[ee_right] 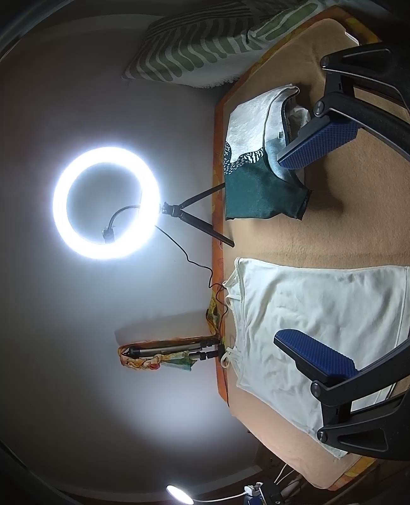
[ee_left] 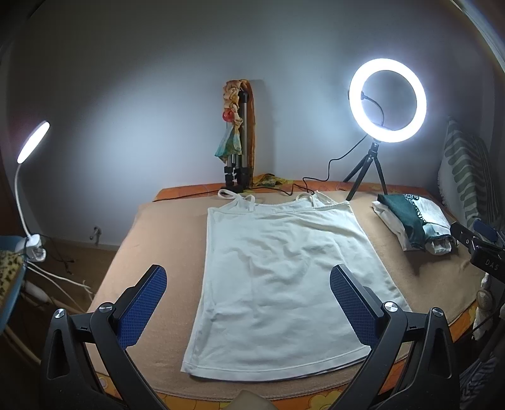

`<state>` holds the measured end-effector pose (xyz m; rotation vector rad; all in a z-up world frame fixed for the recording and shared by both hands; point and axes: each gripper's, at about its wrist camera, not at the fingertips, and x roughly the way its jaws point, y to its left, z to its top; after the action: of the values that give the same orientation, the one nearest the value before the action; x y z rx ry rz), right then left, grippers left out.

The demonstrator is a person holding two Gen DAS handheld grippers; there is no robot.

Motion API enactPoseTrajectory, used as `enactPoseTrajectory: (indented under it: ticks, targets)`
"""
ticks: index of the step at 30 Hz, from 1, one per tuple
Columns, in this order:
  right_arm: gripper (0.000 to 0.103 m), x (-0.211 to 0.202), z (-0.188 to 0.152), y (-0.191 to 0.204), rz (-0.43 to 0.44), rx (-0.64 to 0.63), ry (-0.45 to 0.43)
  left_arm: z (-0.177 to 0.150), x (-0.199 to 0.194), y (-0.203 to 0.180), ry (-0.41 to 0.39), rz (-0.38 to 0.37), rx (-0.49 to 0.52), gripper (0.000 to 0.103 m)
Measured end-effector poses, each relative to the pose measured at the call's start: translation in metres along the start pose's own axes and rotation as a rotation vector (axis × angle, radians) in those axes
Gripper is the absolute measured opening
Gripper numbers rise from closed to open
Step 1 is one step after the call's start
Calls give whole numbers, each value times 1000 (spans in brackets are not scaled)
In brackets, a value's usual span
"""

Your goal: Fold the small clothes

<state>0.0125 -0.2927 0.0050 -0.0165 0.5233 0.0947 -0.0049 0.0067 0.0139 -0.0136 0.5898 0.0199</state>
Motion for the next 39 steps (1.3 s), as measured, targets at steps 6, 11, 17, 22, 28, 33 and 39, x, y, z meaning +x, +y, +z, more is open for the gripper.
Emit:
enactPoseTrajectory:
  ticks: [6, 11, 17, 22, 28, 33, 39]
  targets:
    - [103, 1, 0, 0, -1, 1, 3, -1, -1, 1, 1, -8, -4, 103]
    - [103, 2, 0, 1, -2, -1, 5, -1, -1, 1, -5, -6, -5, 103]
    - [103, 3, 0, 1, -1, 0, 6, -1, -2, 1, -5, -7, -5, 103]
    - [103, 3, -1, 1, 1, 4, 7, -1, -3, 1, -9, -6, -6, 103]
    - [103, 3, -1, 2, 0, -1, 6, -2, -4, 0, -12, -6, -4, 103]
    - [103, 3, -1, 2, -1, 2, 6, -2, -4, 0, -13, -6, -5, 103]
    - [103, 3, -1, 2, 0, 0, 7, -4, -4, 1, -10, -5, -3, 103]
